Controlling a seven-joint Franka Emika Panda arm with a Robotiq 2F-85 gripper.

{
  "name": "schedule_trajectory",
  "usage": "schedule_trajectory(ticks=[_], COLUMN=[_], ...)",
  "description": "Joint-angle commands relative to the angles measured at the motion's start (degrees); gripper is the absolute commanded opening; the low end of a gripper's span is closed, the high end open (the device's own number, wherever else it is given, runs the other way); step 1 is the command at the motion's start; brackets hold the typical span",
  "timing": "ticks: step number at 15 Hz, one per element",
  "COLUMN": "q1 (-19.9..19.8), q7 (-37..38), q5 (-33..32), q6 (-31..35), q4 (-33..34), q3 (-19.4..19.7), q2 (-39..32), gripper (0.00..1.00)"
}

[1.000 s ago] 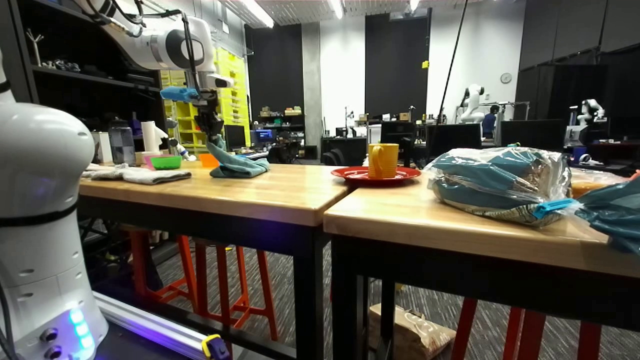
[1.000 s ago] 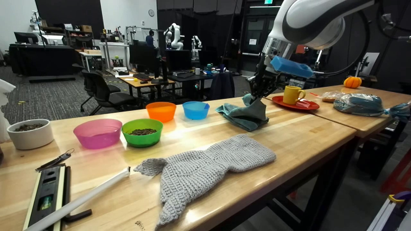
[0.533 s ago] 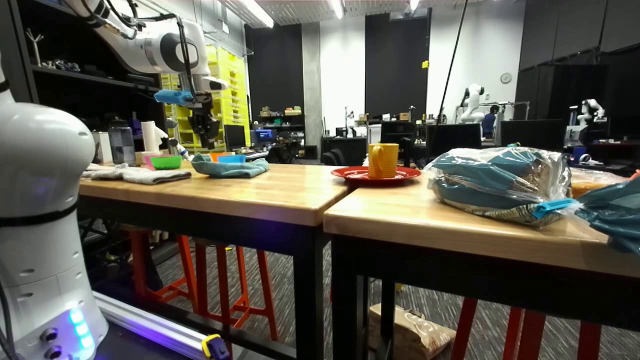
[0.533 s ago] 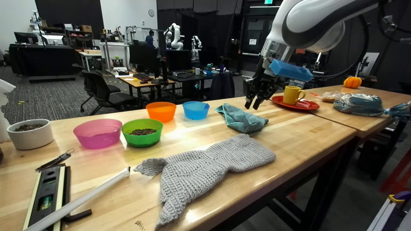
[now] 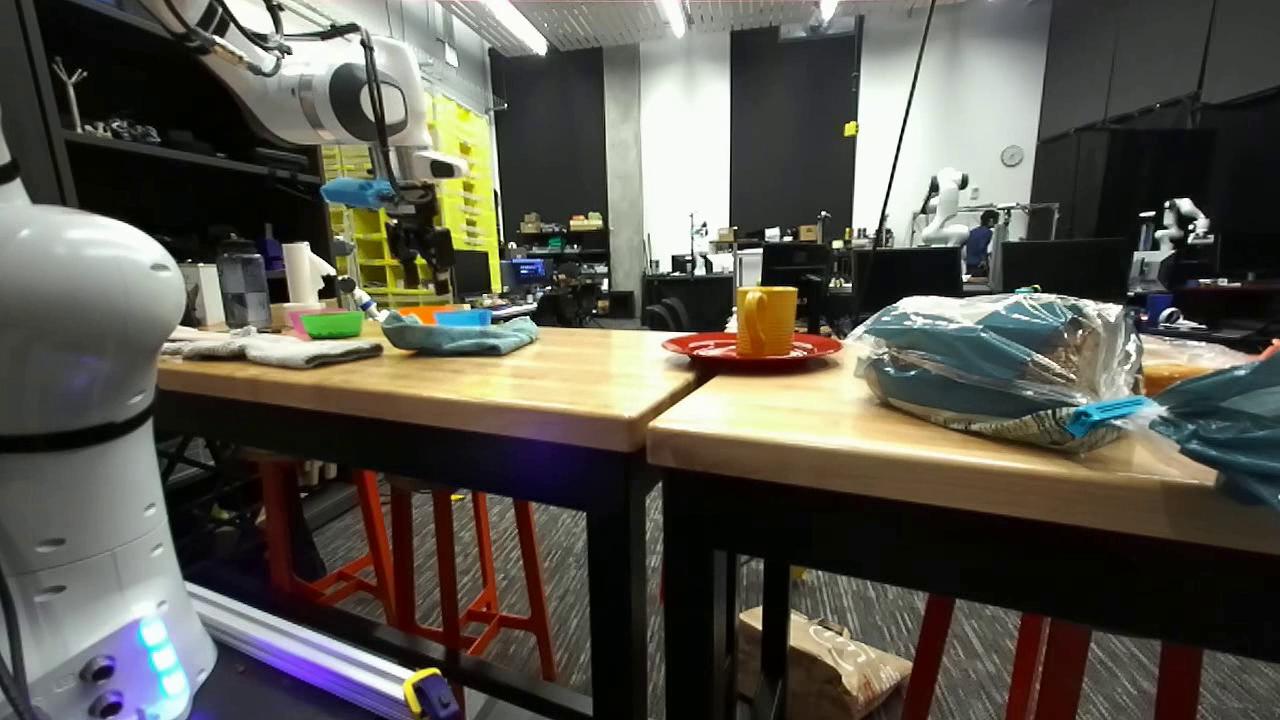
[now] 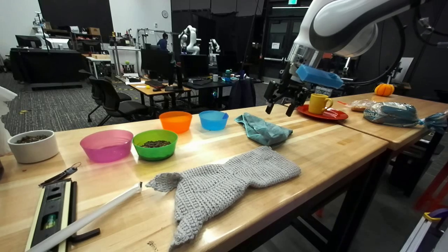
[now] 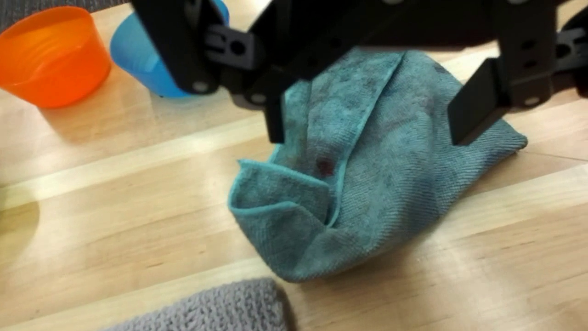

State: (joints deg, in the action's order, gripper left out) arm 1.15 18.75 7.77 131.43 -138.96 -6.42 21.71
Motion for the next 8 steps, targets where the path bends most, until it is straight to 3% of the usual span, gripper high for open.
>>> schedule_trajectory(ticks=[1, 8], q1=[-2.2, -4.2], q7=[2.5, 6.4], q5=[-2.2, -4.5], q6=[0.2, 2.5], q4=[0.7, 3.6], q3=[0.4, 1.4], q2=[-2.6, -11.1], gripper=[1.00, 1.00])
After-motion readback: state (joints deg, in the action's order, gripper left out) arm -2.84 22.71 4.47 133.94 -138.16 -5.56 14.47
